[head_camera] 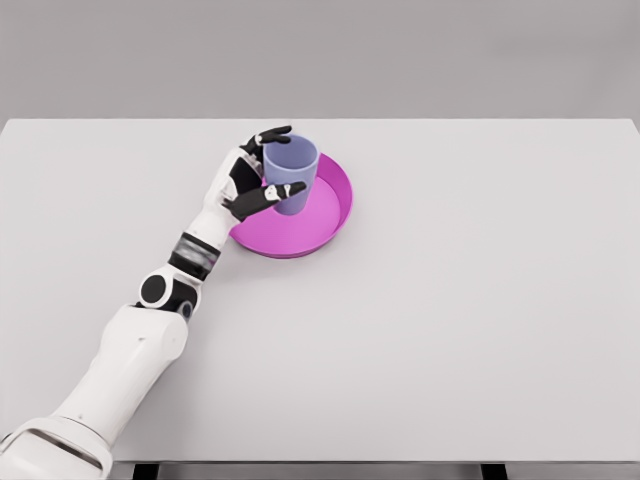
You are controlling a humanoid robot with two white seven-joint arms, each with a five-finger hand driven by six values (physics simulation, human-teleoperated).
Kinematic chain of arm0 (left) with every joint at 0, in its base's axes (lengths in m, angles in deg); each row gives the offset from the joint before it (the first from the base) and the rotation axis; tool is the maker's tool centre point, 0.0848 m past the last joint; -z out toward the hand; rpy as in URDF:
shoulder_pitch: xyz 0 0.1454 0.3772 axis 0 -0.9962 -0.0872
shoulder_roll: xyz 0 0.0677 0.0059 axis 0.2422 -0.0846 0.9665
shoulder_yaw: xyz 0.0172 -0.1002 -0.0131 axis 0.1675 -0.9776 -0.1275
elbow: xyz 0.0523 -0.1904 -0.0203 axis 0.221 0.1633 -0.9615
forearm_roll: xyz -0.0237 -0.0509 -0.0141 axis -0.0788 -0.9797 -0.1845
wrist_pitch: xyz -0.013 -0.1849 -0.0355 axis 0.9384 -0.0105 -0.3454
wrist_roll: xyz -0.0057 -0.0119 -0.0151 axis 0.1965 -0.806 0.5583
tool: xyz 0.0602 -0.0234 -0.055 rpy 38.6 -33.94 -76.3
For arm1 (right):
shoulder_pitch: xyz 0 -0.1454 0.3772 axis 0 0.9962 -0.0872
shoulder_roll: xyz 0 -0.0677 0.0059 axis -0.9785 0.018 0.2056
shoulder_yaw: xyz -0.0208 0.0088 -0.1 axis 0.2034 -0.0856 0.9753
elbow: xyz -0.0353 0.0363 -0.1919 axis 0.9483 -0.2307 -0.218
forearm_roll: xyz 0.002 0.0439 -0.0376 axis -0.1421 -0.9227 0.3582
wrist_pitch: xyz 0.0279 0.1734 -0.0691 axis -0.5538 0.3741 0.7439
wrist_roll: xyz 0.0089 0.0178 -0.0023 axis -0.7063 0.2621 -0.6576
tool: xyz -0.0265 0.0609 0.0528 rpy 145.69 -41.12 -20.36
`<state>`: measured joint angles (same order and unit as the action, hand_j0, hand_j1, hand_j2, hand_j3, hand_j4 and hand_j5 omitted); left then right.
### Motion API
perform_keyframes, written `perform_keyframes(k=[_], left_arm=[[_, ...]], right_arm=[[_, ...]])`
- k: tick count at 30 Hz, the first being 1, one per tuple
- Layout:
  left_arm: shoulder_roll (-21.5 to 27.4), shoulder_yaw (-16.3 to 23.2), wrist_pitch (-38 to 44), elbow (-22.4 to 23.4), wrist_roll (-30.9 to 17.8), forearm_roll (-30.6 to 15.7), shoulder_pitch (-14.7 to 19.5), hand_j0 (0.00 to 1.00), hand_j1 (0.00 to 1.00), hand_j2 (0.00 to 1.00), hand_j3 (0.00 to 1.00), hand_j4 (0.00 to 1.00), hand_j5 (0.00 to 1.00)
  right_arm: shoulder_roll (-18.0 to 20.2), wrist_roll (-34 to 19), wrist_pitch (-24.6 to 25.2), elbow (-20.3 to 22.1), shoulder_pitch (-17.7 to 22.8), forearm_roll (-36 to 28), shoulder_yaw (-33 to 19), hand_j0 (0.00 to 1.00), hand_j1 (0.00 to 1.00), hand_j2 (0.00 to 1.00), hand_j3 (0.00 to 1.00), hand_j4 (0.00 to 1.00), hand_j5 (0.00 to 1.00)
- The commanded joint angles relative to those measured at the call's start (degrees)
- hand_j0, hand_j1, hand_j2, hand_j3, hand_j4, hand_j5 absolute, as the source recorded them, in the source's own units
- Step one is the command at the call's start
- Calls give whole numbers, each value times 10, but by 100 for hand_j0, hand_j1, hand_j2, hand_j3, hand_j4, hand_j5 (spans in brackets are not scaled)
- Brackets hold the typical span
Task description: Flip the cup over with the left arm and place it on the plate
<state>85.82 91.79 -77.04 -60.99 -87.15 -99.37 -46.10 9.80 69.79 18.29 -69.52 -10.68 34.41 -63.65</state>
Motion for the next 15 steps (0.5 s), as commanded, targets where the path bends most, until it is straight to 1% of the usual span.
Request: perform_keyframes(k=[1, 2, 3, 4, 6, 10, 15], left_arm=[[-4, 1, -1, 12, -4, -11, 0, 53, 53, 53, 53, 53, 53], [-4, 1, -1, 11, -4, -11, 0, 53, 53, 53, 53, 53, 53], [-4, 1, -1, 10, -4, -10, 0, 57, 57, 57, 57, 57, 57], [-4, 1, -1, 9, -4, -8, 1, 69, 69, 69, 69, 69, 69], [-2, 1, -1, 5, -4, -8, 1, 83, 83, 83, 83, 83, 83], [1, 1, -1, 1, -4, -8, 1, 90, 90, 90, 90, 90, 90], [4, 0, -1, -3, -3, -8, 1, 92, 92, 92, 92, 92, 92]], right_arm=[[0, 0, 0, 0, 0, 0, 0, 100, 100, 100, 100, 100, 100], [0, 0, 0, 0, 0, 0, 0, 100, 100, 100, 100, 100, 100], [0, 0, 0, 0, 0, 0, 0, 100, 100, 100, 100, 100, 100], [0, 0, 0, 0, 0, 0, 1, 100, 100, 100, 100, 100, 100], [0, 0, 0, 0, 0, 0, 1, 100, 100, 100, 100, 100, 100], [0, 0, 0, 0, 0, 0, 0, 100, 100, 100, 100, 100, 100], [0, 0, 0, 0, 0, 0, 0, 100, 100, 100, 100, 100, 100]])
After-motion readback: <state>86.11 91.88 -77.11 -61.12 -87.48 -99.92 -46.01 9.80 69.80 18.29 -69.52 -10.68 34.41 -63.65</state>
